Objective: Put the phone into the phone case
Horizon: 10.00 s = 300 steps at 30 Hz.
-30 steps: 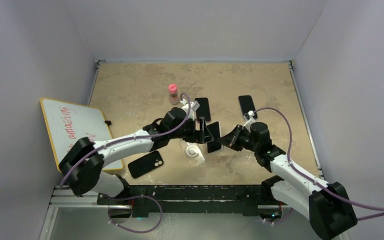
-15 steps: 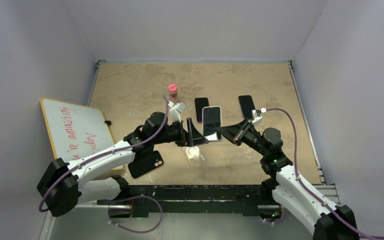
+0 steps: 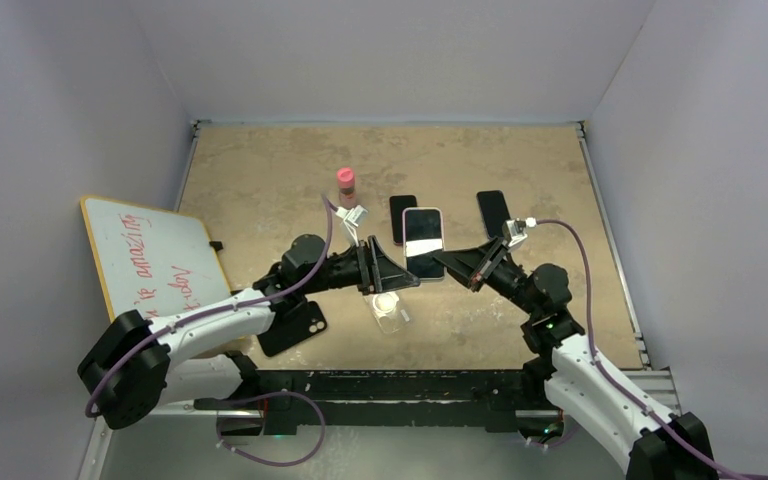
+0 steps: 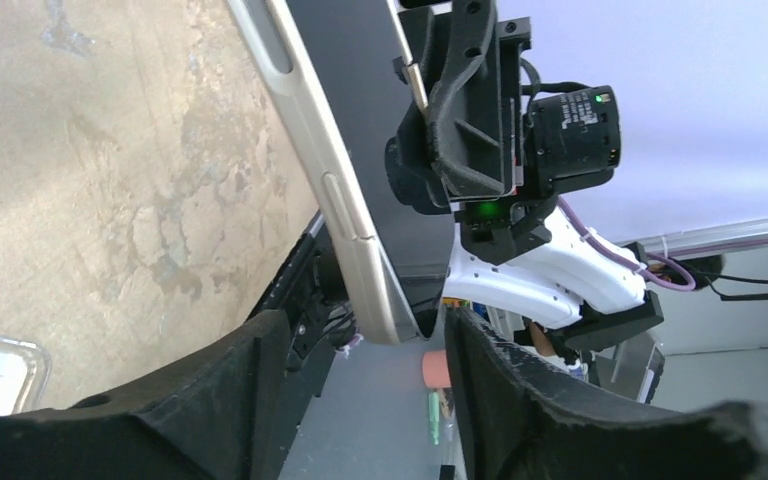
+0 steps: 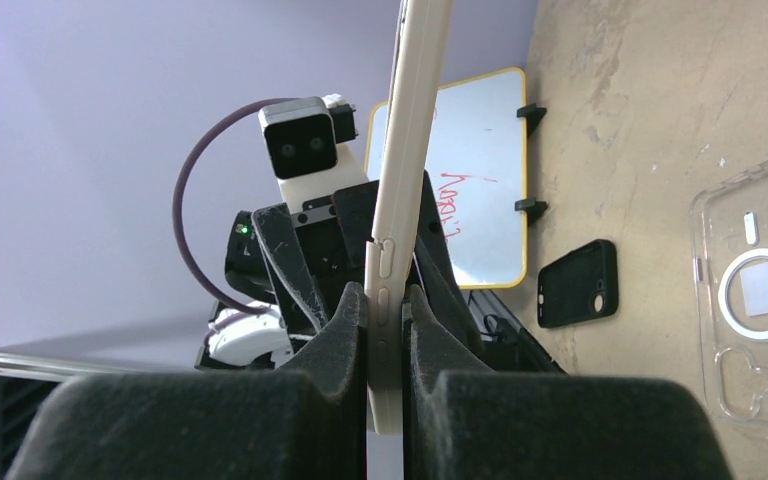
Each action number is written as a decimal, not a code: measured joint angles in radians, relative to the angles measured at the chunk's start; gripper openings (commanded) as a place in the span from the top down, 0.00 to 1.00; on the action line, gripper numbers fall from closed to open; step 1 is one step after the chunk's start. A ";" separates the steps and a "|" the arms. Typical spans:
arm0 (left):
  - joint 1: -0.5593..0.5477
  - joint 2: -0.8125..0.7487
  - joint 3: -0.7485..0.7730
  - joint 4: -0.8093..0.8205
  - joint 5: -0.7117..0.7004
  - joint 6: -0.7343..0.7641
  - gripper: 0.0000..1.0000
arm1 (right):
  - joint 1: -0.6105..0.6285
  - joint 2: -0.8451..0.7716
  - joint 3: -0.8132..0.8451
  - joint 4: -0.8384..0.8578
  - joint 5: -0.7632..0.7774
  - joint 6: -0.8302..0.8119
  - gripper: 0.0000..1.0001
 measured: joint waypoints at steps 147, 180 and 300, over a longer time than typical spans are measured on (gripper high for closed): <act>0.132 0.029 0.121 -0.238 0.319 0.190 1.00 | 0.056 0.246 0.243 -0.118 -0.176 -0.431 0.81; 0.137 0.006 0.088 -0.125 0.330 0.111 0.60 | 0.057 0.309 0.134 0.192 -0.254 -0.238 1.00; 0.135 -0.352 0.301 -1.063 -0.554 0.782 0.06 | -0.086 0.769 0.619 -0.797 0.274 -0.914 0.01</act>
